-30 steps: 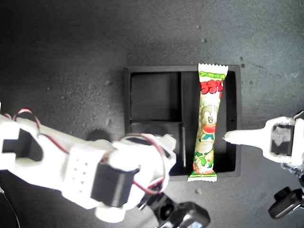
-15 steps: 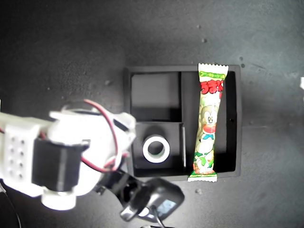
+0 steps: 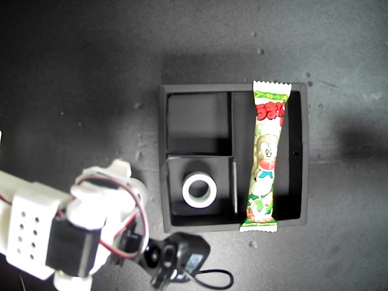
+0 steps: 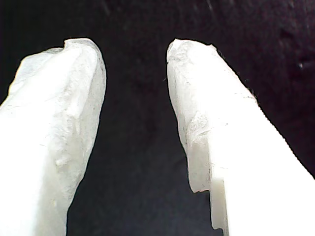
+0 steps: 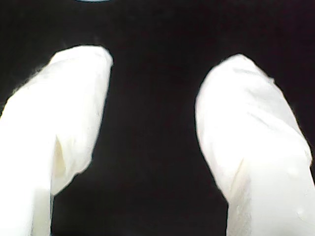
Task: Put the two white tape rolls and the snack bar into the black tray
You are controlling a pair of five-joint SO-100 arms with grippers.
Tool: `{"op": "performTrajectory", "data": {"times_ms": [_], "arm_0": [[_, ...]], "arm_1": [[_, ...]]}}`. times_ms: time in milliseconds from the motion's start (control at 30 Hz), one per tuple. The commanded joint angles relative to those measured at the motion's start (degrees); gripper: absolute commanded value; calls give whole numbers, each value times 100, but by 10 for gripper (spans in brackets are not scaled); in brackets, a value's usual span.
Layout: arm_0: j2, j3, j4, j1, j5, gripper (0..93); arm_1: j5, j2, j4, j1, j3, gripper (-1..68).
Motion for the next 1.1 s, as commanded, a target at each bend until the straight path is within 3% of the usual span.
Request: {"op": "performTrajectory", "data": {"times_ms": [0, 400, 667, 1067], "arm_0": [[272, 114, -387, 299, -308, 132], [211, 1081, -1547, 659, -809, 134], [149, 1881, -2470, 606, -861, 138], [79, 2558, -2839, 448, -940, 155]], "arm_1": [[53, 0, -114, -79, 18, 81], [26, 0, -123, -105, 26, 82], [9, 0, -123, -114, 26, 83], [-62, 0, -123, -193, 35, 85]]}}
